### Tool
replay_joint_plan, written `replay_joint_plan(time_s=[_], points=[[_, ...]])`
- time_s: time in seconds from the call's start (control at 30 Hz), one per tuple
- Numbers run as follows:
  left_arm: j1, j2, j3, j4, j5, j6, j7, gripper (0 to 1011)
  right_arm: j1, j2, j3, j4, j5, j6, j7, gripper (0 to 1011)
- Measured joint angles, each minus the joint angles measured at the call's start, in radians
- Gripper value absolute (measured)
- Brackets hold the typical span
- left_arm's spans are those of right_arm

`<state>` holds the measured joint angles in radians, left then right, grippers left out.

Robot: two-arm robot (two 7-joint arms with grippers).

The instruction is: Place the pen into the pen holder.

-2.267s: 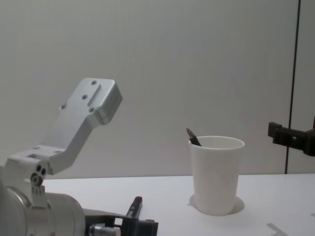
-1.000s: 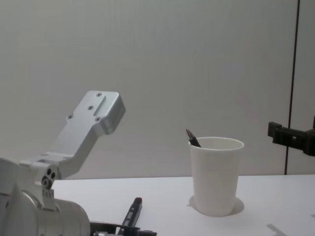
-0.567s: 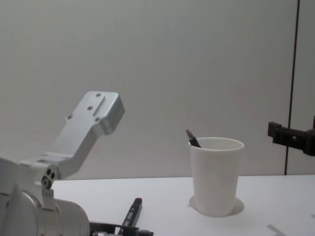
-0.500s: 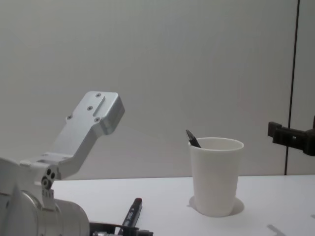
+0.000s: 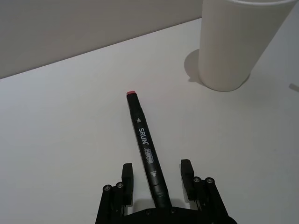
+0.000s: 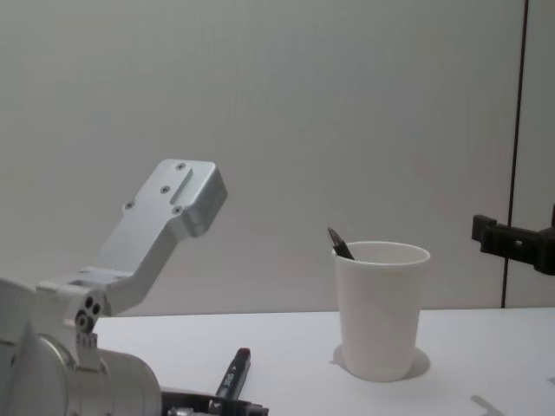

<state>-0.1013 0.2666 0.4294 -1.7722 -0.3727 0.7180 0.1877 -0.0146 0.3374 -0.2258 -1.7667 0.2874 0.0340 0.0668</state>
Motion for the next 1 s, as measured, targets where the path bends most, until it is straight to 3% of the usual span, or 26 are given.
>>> replay_joint_plan(time_s=[0.77,1.0], points=[[-0.002,0.001,0.000,0.000,0.013,-0.005,-0.019,393,0.000,0.000,0.000,0.000,0.000,0.000,0.000,1001],[-0.001,0.000,-0.002,0.000,0.014,-0.008,-0.019,255,0.000,0.000,0.000,0.000,0.000,0.000,0.000,1001]])
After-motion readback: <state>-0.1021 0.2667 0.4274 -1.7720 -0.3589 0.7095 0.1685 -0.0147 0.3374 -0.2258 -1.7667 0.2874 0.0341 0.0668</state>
